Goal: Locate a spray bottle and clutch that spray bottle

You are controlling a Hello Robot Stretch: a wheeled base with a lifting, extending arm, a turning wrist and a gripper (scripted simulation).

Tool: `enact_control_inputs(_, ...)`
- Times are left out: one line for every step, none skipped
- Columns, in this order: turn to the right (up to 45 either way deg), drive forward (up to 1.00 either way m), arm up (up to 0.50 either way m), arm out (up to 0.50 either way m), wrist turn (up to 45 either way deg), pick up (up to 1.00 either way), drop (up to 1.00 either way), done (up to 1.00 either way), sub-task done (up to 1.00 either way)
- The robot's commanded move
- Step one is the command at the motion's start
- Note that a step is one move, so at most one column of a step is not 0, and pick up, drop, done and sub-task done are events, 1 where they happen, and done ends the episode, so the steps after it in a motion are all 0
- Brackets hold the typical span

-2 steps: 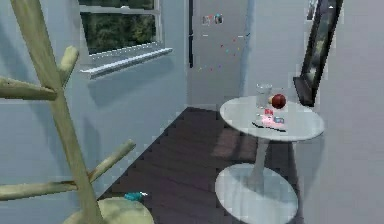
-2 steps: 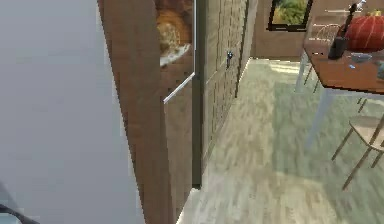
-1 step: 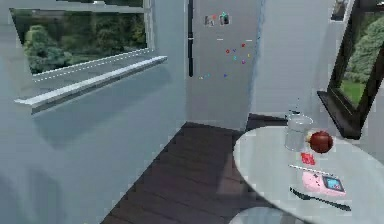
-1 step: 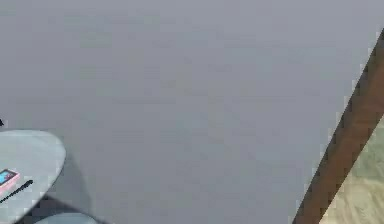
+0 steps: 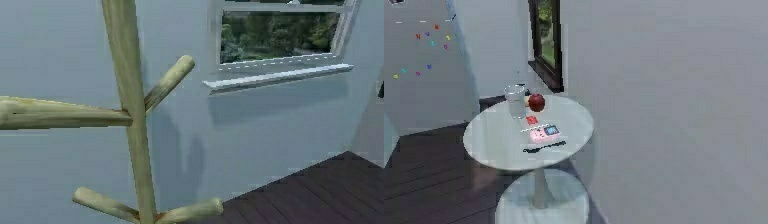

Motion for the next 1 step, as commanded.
enact_control_inputs(-45.0,0.00,0.00,0.00,0.0,0.00,0.00,0.00,0.00)
